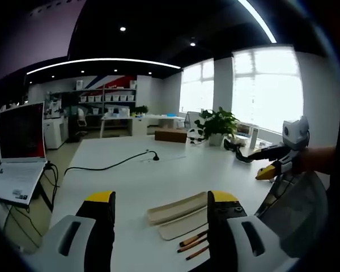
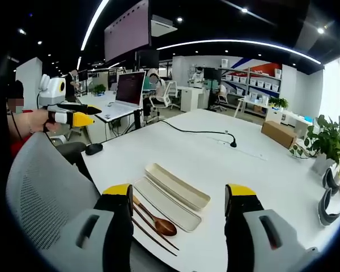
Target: Arrange the utensils inside the cutlery case until each visible utensil rests in its matching compartment.
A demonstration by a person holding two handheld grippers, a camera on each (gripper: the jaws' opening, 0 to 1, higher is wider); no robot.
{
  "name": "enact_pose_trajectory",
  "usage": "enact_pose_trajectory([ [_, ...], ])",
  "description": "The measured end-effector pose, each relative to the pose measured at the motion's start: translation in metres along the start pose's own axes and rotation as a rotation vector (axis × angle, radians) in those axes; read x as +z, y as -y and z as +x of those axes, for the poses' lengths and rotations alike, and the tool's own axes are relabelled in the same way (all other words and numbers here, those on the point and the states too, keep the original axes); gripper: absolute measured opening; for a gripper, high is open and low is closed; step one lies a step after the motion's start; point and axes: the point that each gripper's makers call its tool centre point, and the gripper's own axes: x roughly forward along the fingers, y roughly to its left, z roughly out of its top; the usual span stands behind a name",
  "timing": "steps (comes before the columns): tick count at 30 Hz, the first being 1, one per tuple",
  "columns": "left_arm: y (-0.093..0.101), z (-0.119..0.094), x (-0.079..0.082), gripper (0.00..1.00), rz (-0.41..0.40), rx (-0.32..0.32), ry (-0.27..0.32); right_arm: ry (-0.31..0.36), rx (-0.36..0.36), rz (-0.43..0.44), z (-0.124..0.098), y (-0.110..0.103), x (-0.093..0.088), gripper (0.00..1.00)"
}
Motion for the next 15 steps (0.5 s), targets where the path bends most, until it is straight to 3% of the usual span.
enact_pose_trajectory([
  [11,0.0023,0.0005,-0.0018,0.66,0.025,-0.001,-0.013,-0.003,0.014,-0.006,0.0003,-0.0025,-0.0005,0.61],
  [15,0.0039,0.0017,-0.0081,0.63,0.063,-0.005,-0.053,-0.021,0.025,-0.017,0.0015,-0.0054,-0.0034,0.62],
])
